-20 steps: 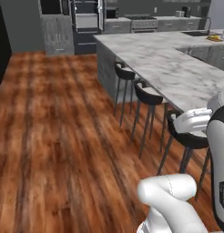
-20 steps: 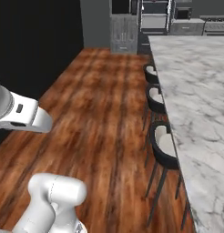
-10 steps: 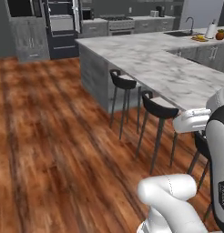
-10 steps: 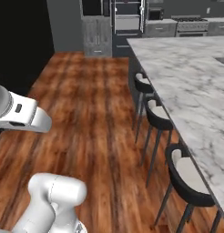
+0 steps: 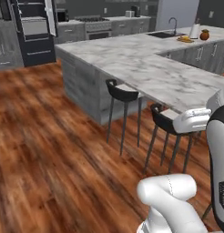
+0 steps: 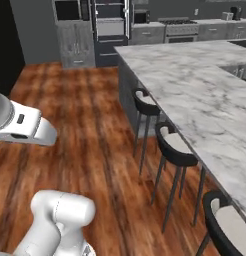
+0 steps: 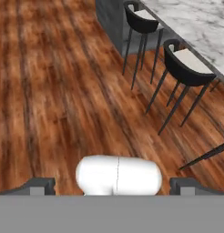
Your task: Retrieve the sausage and cheese from the fridge and place them on the cutting board on the counter.
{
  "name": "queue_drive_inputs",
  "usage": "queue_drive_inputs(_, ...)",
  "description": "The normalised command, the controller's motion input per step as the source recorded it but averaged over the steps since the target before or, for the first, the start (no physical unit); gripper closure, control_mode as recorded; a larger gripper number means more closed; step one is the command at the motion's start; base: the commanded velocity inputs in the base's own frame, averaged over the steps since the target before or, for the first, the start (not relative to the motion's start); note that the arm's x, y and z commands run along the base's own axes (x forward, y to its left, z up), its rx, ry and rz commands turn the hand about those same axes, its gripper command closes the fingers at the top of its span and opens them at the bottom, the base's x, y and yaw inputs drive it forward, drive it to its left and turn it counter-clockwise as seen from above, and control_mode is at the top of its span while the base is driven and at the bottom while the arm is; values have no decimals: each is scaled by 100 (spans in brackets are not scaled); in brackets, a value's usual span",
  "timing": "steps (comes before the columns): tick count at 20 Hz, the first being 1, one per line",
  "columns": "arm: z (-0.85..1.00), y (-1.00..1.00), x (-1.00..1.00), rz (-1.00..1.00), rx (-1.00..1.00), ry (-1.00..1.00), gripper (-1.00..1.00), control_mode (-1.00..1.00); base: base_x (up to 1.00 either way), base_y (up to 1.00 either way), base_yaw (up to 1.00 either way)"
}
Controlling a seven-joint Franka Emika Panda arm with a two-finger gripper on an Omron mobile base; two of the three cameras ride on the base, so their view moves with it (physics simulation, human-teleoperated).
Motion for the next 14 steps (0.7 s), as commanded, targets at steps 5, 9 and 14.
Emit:
queue_drive_inputs(5,0,0,0,0,0,0,-100,100,100,86,-25)
queue_drive_inputs(9,0,0,0,0,0,0,-100,100,100,100,-15)
queue_drive_inputs(14,0,0,0,0,0,0,-100,100,100,100,-8)
